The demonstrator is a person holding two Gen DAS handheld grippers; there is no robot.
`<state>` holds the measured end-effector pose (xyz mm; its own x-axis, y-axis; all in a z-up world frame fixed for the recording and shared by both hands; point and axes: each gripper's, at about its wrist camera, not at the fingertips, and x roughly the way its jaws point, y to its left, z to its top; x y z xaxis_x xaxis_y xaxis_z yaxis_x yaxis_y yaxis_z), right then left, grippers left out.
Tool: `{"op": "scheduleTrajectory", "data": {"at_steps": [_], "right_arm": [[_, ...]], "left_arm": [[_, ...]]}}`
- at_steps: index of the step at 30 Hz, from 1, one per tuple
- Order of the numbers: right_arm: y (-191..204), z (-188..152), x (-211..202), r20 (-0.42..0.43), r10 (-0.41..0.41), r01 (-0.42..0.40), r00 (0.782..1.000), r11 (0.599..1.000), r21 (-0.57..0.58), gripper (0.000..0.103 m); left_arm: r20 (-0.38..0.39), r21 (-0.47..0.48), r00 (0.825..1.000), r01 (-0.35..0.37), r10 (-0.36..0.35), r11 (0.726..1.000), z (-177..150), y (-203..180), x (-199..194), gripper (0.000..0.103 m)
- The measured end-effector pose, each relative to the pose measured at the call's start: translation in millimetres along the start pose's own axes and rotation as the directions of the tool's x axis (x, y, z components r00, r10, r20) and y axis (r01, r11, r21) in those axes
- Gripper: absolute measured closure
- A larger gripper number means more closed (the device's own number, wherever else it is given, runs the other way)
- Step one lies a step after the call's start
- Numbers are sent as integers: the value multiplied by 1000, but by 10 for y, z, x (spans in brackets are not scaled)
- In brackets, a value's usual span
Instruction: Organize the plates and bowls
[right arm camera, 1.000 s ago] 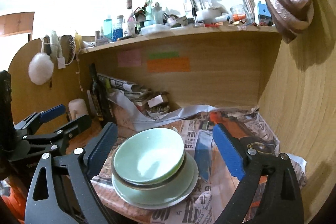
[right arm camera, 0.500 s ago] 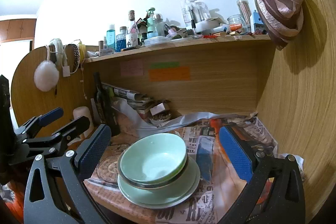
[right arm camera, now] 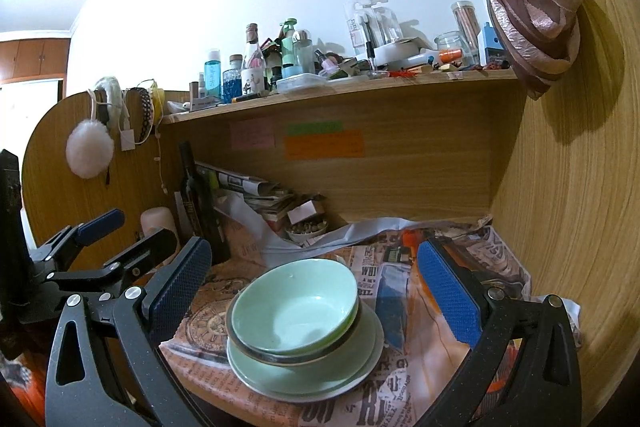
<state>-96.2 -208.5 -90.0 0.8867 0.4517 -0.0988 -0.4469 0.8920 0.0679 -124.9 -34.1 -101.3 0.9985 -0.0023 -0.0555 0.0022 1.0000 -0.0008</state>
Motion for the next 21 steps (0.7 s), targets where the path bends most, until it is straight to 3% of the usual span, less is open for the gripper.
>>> {"op": "scheduleTrajectory", "data": {"at_steps": [21], "right_arm": [[-44,-3,70,-14,5,-5,1000,1000,11,0]], "left_arm": [[-16,-12,1000,0,0,1000,-14,-9,77,0]]}}
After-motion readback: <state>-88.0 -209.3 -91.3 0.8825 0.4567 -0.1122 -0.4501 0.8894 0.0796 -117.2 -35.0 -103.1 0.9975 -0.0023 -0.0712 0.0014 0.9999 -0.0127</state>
